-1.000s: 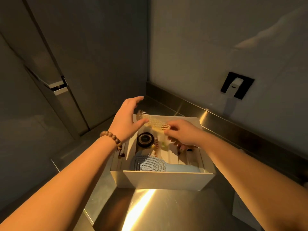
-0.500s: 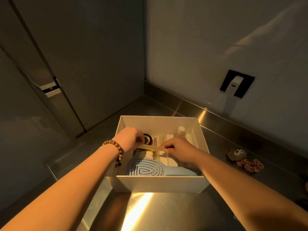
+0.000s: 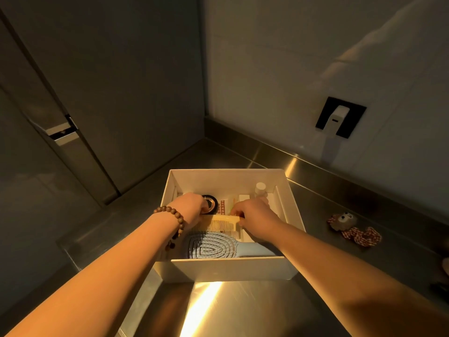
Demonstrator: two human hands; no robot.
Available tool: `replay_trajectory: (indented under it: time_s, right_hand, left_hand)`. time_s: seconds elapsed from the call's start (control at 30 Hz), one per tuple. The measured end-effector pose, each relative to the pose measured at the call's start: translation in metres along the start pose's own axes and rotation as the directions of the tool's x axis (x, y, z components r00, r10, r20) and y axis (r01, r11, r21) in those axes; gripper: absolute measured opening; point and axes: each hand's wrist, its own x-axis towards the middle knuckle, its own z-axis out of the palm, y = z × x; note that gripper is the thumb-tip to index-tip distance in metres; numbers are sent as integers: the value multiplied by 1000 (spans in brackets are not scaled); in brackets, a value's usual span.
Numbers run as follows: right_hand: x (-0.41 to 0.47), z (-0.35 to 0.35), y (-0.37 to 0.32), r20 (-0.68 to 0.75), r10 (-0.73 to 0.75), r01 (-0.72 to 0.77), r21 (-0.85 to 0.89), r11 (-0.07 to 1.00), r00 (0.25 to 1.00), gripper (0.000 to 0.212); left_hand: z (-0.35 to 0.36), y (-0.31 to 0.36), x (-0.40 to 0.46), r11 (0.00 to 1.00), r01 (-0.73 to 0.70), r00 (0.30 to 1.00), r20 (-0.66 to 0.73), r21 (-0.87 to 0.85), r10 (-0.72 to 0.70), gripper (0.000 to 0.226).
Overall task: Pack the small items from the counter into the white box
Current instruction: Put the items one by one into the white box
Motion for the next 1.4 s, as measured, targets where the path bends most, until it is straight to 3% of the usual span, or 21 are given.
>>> replay_trajectory:
  time_s: [0.1, 0.23, 0.37, 0.53, 0.77, 0.9, 1.2, 1.33, 1.4]
  right_hand:
    - [3, -1, -4, 28, 25, -22, -93, 995, 999, 23]
    - [4, 1, -3, 67, 57, -54, -51, 997, 996, 24]
    - [1, -1, -6, 86, 38, -32, -71, 997, 996, 27]
    - [-8, -7, -9, 64, 37, -35, -46, 998, 997, 37]
    - [-49, -52, -3, -225, 76, -28, 208, 978, 971, 35]
    - [-95, -80, 24, -379, 122, -59, 174, 983, 917, 36]
    - [-223, -97, 127, -485, 323, -237, 231, 944, 813, 41]
    - [-281, -93, 184, -507, 466, -367, 289, 884, 725, 40]
    - [-309, -86, 210, -498, 538, -427, 327, 843, 680, 41]
  left_hand:
    - [2, -1, 4, 999, -2, 1000, -20, -44, 2, 31]
    - [4, -2, 8, 997, 12, 997, 82, -72, -6, 33]
    - [12, -9, 5, 996, -43, 999, 1, -83, 43, 26]
    - [14, -7, 1, 992, -22, 992, -125, -125, 7, 25]
    - [-7, 35, -13, 942, -95, 927, -373, -322, -34, 46]
    - [-15, 86, -19, 935, -217, 896, -438, -279, 76, 55]
    - [4, 218, -27, 900, -405, 820, -498, -160, 281, 63]
    - [24, 274, -28, 817, -551, 773, -471, -169, 424, 60]
    - [40, 296, -26, 808, -566, 784, -409, -161, 468, 61]
